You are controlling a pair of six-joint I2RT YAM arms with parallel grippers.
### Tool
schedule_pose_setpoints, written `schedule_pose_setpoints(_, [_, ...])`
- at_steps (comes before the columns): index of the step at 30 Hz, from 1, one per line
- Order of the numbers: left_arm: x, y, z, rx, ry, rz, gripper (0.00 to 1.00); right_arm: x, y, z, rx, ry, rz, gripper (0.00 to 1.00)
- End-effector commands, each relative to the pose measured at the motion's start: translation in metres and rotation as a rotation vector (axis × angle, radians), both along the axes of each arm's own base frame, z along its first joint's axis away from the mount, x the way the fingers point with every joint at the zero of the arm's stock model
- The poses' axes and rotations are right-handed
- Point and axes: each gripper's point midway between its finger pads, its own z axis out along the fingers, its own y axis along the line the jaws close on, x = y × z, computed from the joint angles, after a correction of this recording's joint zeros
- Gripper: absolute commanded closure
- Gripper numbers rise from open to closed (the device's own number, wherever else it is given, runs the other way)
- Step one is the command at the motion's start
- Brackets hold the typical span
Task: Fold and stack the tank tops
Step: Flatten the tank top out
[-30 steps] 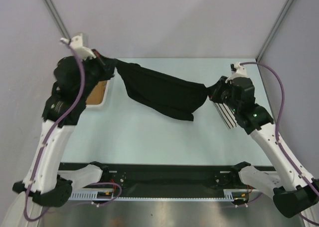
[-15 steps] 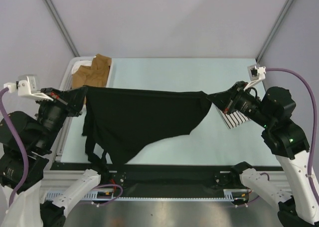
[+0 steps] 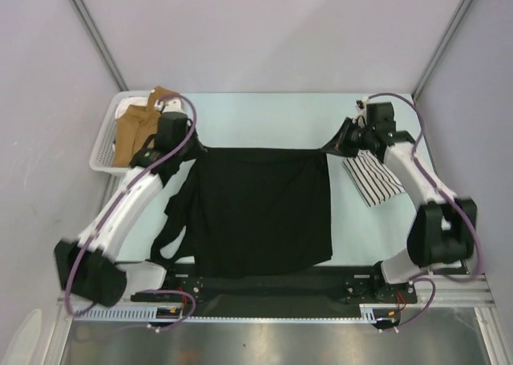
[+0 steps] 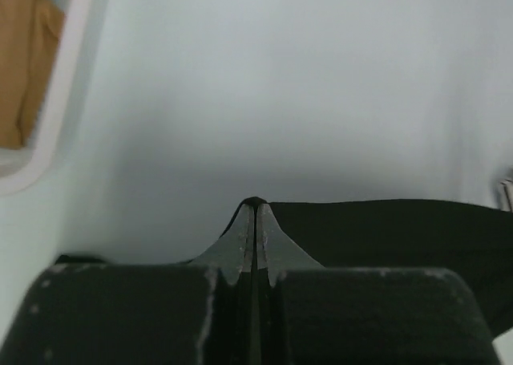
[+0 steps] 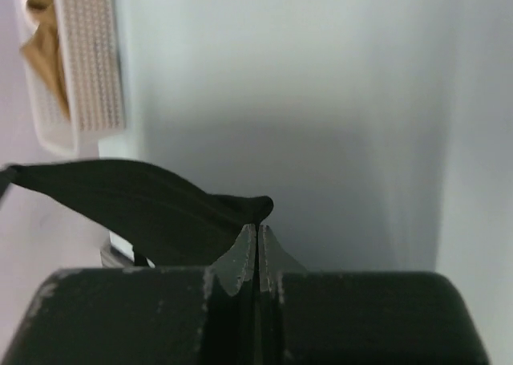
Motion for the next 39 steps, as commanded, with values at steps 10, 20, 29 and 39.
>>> schedule_pose_setpoints(10, [0.207,0.002,-0.031,-0.016,0.057,0.164,0.0,0.231,-0.047,0.004,0.093,-0.177,-0.226,0.0])
schedule_pose_setpoints(20, [0.079,-0.013,-0.014,-0.099,0.007,0.019,0.01,0.09,-0.037,-0.045,-0.019,-0.051,-0.204,0.44])
schedule_pose_setpoints(29, [-0.059,-0.026,-0.079,-0.15,0.158,-0.112,0.04,-0.058,-0.056,-0.116,-0.234,0.103,-0.295,0.47])
schedule_pose_setpoints(39, [-0.113,-0.024,-0.17,-0.201,0.324,-0.109,0.06,-0.093,-0.09,-0.146,-0.311,0.149,-0.476,0.46])
